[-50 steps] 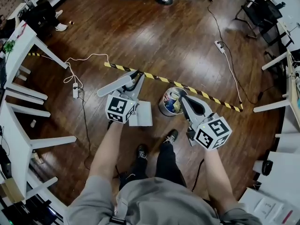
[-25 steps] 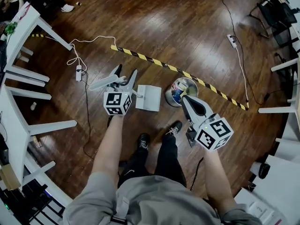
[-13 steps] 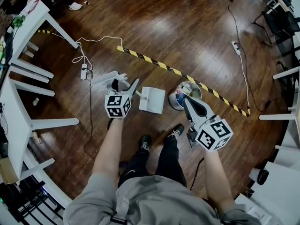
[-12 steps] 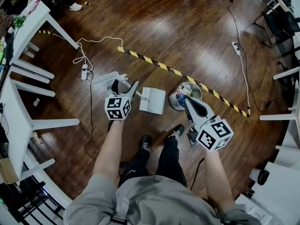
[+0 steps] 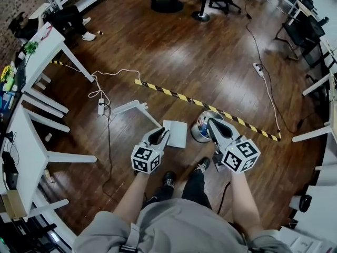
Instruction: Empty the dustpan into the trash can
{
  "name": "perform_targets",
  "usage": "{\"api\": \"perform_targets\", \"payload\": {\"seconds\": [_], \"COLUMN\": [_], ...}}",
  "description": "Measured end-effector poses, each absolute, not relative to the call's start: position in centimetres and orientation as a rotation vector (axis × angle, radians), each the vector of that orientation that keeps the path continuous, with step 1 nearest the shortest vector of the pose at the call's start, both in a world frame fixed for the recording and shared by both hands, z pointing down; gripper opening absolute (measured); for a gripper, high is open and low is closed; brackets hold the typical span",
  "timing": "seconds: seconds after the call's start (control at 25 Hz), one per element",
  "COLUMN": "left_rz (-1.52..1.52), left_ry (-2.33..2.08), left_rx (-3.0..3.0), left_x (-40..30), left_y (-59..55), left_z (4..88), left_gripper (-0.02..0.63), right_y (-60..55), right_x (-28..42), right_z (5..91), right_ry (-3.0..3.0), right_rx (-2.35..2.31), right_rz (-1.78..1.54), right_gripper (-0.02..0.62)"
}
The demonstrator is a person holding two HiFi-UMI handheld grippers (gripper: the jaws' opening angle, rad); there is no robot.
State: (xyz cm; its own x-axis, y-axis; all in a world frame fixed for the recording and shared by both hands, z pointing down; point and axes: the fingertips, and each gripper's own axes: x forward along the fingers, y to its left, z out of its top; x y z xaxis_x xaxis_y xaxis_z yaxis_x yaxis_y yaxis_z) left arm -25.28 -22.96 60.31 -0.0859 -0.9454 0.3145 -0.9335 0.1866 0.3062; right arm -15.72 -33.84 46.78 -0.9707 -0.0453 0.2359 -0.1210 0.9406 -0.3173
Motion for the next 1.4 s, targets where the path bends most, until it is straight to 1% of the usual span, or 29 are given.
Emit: {"api": "perform_targets", "payload": {"seconds": [0.04,0.08,0.16,0.32,0.4,0.6,0.76,1.0,1.4], "left_rz": [-0.031,-0.03,-0.039,-0.084,-0.106,-0.089,-0.035,-0.038,-0.016], "left_ry": [-2.011,-1.98,-1.888,-1.742,-1.726,-1.762,-1.779,-1.773,-1.747], "left_rx": [1.811,1.863,1.97,2.151,2.224,2.298,2.332,2.362,2.377], "left_x": [-24.2,-23.1,-20.6,-17.4,-17.1,-17.2,-17.1,-15.9,-15.1], "left_y": [-23.7,-24.3,-25.4,-27.4,-28.4,-29.0,-29.5,-29.7,-29.4], "left_z": [58.7,57.1,53.9,47.5,44.0,37.9,36.0,34.9,35.3], "left_gripper": [0.06,0.011,0.006,0.006,0.006,0.006,0.006,0.006,0.006], "right_y": [-33.6,-33.3,-32.8,-32.9,-33.3,-33.4,-33.3,-33.2,-32.6], "right_x": [-15.5,-15.2,-14.7,-14.0,-13.6,-12.3,-11.6,-10.3,-9.4], "right_z": [46.3,45.7,44.6,42.5,41.0,38.0,36.3,35.3,34.1], "right_ry": [-2.876,-2.883,-2.899,-2.941,-2.964,-3.003,-3.036,-3.042,-3.039], "right_rx": [0.12,0.107,0.088,0.151,0.21,0.288,0.347,0.404,0.445], "right_rz": [0.498,0.517,0.55,0.432,0.348,0.274,0.249,0.237,0.195], "right_gripper": [0.0,0.006,0.041,0.034,0.0,0.0,0.0,0.0,0.0]}}
